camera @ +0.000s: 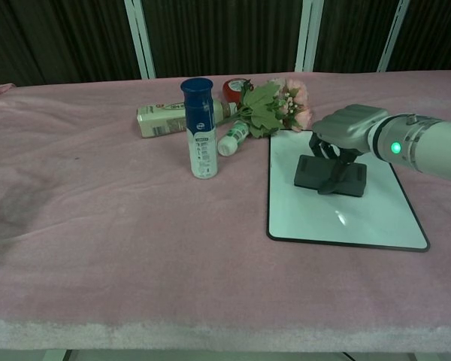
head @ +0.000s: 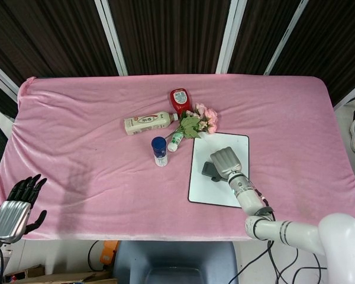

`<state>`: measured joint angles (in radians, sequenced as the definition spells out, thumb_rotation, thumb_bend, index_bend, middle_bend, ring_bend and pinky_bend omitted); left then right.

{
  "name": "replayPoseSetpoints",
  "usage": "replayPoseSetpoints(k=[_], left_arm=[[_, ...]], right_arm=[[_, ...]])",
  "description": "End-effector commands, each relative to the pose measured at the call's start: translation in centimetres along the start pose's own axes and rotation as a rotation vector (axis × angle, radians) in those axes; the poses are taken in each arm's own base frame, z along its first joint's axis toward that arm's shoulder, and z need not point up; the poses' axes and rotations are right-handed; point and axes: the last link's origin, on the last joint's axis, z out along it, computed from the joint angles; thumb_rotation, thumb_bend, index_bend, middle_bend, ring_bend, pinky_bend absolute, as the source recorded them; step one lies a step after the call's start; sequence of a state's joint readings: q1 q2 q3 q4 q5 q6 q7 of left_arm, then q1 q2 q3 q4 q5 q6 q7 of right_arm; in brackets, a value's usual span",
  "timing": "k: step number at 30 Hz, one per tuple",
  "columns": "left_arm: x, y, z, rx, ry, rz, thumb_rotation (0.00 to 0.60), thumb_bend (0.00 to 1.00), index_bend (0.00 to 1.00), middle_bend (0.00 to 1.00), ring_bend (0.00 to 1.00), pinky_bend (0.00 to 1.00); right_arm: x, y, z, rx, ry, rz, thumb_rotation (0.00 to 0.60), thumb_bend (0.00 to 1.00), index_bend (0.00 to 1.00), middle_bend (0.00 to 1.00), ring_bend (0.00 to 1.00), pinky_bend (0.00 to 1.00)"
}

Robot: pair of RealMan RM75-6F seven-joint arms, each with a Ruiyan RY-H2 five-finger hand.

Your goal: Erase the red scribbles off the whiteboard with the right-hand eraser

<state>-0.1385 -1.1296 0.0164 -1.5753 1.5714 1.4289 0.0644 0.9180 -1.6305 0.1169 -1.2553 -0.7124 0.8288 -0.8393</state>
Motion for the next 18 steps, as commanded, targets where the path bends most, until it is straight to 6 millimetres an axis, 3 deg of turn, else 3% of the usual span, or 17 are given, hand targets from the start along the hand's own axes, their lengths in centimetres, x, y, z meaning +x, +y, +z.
replayPoseSetpoints(k=[1, 18], left_arm=[[-0.1, 0.1, 0.0, 0.001, -0.002, 0.003, 0.600, 0.39, 0.00, 0.00, 0.00, 0.10], [-0.2, -0.4, 0.8, 0.040, -0.012, 0.009, 0.600, 0.39, 0.00, 0.01, 0.00, 0.10]], right_arm=[[0.4, 0.0, 1.1, -0.034, 0.004, -0.027, 0.600, 0.43, 0.87, 0.71, 0.70, 0.77], [2.0, 1.0, 6.2, -0.203, -0.011, -0.146, 0.600, 0.43, 0.87, 0.71, 0.70, 0.77]])
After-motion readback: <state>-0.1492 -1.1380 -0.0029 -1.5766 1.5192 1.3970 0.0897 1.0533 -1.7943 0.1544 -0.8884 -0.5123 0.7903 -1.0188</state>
